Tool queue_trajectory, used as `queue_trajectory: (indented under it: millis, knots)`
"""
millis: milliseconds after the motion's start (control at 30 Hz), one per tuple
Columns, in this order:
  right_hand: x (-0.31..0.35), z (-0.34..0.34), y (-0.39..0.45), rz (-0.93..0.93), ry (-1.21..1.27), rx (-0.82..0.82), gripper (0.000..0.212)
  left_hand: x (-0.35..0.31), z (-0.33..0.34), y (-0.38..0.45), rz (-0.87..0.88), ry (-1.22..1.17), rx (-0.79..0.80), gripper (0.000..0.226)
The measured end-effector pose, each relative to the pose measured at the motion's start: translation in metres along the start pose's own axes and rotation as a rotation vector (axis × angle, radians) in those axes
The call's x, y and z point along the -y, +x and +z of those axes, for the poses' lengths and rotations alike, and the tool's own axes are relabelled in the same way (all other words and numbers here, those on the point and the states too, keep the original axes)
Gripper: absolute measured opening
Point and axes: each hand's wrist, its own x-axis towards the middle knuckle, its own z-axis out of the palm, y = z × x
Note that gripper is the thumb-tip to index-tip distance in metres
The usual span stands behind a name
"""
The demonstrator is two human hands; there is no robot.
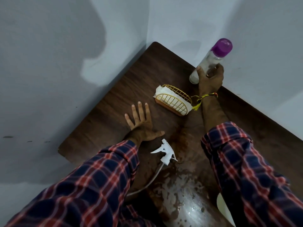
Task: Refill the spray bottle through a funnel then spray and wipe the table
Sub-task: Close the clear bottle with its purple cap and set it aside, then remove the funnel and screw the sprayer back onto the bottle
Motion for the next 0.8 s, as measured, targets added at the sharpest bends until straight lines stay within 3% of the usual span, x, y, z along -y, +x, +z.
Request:
queue_trajectory:
  millis: [100, 200, 367, 467, 567, 800]
  knots:
    - [-0.001, -0.006, -0.005, 0.077, -0.080, 0.070, 0.080, 0.000, -0.001, -0.001, -0.002, -0.001, 0.014, 0.145]
    - [0.005, -0.024, -0.021, 0.115, -0.100, 0.021, 0.080, 0.000, -0.002, -0.002, 0.001, -0.003, 0.012, 0.145]
    - [0.010, -0.073, -0.087, 0.170, -0.083, -0.133, 0.057, 0.000, -0.001, -0.006, 0.020, -0.004, -0.036, 0.143]
    - [-0.003, -0.112, -0.150, 0.216, -0.177, -0.068, 0.037, -0.001, -0.001, -0.010, 0.017, -0.003, -0.066, 0.142]
    - [-0.021, -0.142, -0.208, 0.327, -0.228, 0.029, 0.031, -0.001, -0.001, -0.013, 0.035, 0.000, -0.089, 0.139]
    - [-0.022, -0.147, -0.266, 0.410, -0.349, 0.247, 0.035, 0.051, 0.015, -0.046, 0.240, -0.068, -0.309, 0.082]
